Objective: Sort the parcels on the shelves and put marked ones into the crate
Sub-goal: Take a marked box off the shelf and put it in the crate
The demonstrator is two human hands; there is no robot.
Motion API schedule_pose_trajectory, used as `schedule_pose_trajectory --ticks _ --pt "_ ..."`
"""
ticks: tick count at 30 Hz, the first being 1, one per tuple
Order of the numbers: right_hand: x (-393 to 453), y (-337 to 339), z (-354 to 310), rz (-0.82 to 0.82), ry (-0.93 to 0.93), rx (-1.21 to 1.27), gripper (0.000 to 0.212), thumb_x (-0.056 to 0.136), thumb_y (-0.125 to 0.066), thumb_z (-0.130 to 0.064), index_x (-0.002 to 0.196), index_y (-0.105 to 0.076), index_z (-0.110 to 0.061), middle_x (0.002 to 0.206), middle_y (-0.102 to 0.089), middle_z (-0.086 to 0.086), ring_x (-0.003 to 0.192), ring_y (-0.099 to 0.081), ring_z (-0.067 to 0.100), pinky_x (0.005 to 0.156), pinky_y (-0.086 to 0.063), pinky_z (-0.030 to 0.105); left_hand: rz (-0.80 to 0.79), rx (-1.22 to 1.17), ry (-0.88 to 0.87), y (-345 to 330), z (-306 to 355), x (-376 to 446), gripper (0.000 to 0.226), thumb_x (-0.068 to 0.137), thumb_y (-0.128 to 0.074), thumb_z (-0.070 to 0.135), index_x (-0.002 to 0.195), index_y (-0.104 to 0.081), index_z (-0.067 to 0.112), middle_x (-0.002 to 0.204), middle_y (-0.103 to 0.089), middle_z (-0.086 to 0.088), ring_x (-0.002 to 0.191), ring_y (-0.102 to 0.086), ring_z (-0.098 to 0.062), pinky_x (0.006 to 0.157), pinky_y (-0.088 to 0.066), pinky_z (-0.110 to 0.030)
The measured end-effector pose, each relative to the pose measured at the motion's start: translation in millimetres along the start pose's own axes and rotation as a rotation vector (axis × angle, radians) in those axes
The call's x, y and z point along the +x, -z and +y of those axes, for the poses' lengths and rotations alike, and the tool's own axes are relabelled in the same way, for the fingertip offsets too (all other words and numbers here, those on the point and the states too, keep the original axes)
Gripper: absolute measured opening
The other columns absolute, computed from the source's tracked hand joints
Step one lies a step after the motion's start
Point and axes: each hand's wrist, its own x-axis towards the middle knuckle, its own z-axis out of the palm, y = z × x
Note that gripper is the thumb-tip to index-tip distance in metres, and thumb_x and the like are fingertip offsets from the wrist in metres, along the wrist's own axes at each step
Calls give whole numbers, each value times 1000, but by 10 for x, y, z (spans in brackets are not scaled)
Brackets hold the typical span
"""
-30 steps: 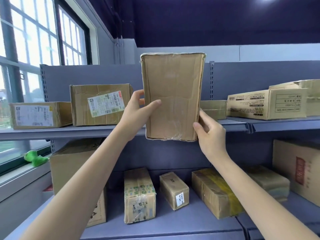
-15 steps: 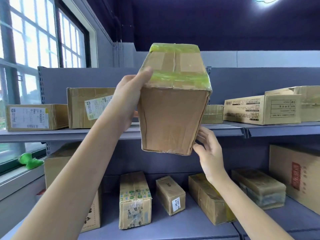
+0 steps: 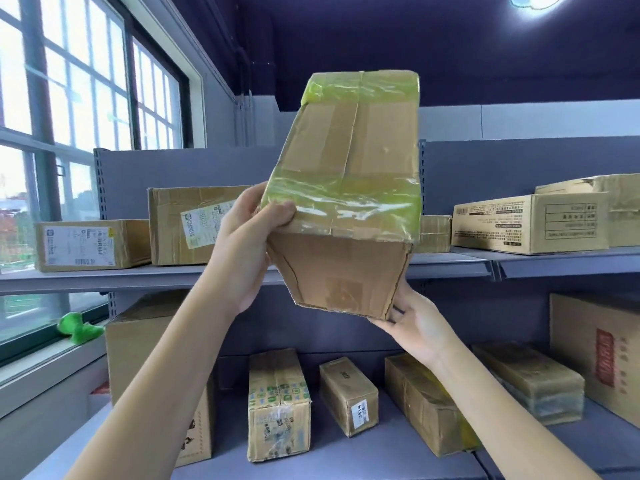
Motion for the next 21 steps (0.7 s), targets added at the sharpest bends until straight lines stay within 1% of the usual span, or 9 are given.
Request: schedule_pose_trajectory --ticks 1,4,6,9,11,15,18,19,21 --pt "-12 2 -31 -13 -11 28 29 82 -56 -30 93 -72 -8 99 -72 10 92 -69 26 78 -56 44 -12 -27 -2 -1 -23 -37 48 74 -55 21 121 -54 13 101 -66 -5 83 -60 -18 68 -45 -37" --pt "-71 32 -117 -84 2 53 39 92 -45 -26 73 -78 -16 88 -74 6 80 -72 20 73 -57 38 -18 -50 -20 15 -103 -147 51 72 -53 17 123 -54 13 99 -67 -4 85 -60 -19 70 -47 -37" --pt "-131 54 -121 -137 30 34 19 79 -66 -29 82 -78 -14 96 -73 9 87 -71 22 73 -59 38 19 20 -61 38 -156 -203 53 71 -52 17 124 -53 21 103 -67 4 88 -61 -13 73 -48 -33" --pt "-159 143 -87 -115 79 31 75 41 -92 -36 107 -68 -9 107 -70 12 96 -68 26 69 -57 37 52 375 -196 18 -209 -270 46 77 -47 34 121 -45 47 133 -47 15 123 -43 -6 100 -34 -29" --pt "-195 149 -69 -44 129 4 92 36 -93 -40 116 -61 -9 111 -68 11 100 -67 26 73 -58 43 89 659 -220 -25 -211 -319 39 81 -34 42 117 -38 56 143 -30 17 129 -20 -3 104 -15 -24" --pt "-345 87 -154 116 337 -37 72 41 -89 -36 104 -63 -14 106 -70 6 104 -64 24 87 -52 44 79 858 -177 -78 -105 -387 79 65 -21 73 135 -38 42 147 -19 17 133 -8 -3 112 -9 -35" --pt "-481 -57 -291 197 534 -134 50 56 -80 -21 102 -61 -17 104 -69 2 102 -63 17 89 -50 31 -79 764 -76 -102 -32 -373 107 53 -26 85 147 -12 35 153 -9 19 139 -2 -2 114 -6 -35" --pt "-521 -116 -337 220 588 -172 43 62 -75 -13 102 -59 -18 103 -68 2 100 -64 14 84 -51 25 -126 689 -77 -116 -23 -359 110 53 -34 87 147 -8 36 155 -9 17 142 -3 -5 116 -7 -39" --pt "-591 -222 -418 241 683 -260 39 71 -71 -3 104 -58 -19 104 -67 0 95 -64 7 76 -51 15 -127 535 -138 -155 -32 -339 101 62 -53 80 145 -19 34 148 -33 12 136 -29 -6 112 -28 -43"
